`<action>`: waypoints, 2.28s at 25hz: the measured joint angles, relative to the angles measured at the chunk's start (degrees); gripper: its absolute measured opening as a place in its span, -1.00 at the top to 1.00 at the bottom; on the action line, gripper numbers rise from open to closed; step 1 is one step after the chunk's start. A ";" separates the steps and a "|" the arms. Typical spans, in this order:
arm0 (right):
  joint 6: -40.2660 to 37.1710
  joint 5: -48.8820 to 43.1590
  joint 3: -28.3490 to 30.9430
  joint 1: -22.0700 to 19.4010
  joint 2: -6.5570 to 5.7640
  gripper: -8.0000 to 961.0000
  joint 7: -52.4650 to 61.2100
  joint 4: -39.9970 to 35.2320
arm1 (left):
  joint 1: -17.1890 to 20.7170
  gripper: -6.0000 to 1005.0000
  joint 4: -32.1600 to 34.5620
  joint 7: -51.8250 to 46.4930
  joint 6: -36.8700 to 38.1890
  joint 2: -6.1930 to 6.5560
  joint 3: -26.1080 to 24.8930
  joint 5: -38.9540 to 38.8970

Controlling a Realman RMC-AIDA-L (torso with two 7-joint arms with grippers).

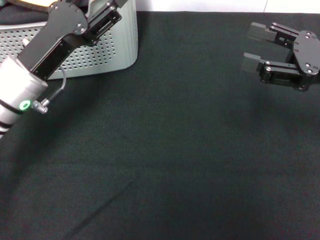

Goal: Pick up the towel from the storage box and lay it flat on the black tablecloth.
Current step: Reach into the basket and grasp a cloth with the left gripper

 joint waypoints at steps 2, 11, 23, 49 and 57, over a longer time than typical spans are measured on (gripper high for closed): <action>-0.11 -0.05 0.00 0.19 -0.06 -0.81 0.00 0.01 | -0.13 -0.64 0.99 2.23 -1.93 -0.14 0.13 0.01; -1.28 -0.13 0.00 0.27 -0.15 -0.81 0.00 0.04 | -0.56 -0.63 3.45 10.07 -10.48 -0.41 0.00 -4.05; -2.24 0.04 0.08 0.44 -0.34 -0.81 -0.84 0.05 | -0.78 -0.61 3.12 22.16 -17.29 -0.62 0.50 -9.11; -2.33 -0.03 0.08 0.37 -0.32 -0.81 -1.32 0.95 | -0.23 -0.57 -0.69 54.91 -19.46 -0.73 24.70 -42.94; -2.12 0.01 0.08 0.00 -0.21 -0.81 -1.32 0.93 | -0.24 -0.56 -0.31 59.88 -22.31 -0.73 29.47 -48.70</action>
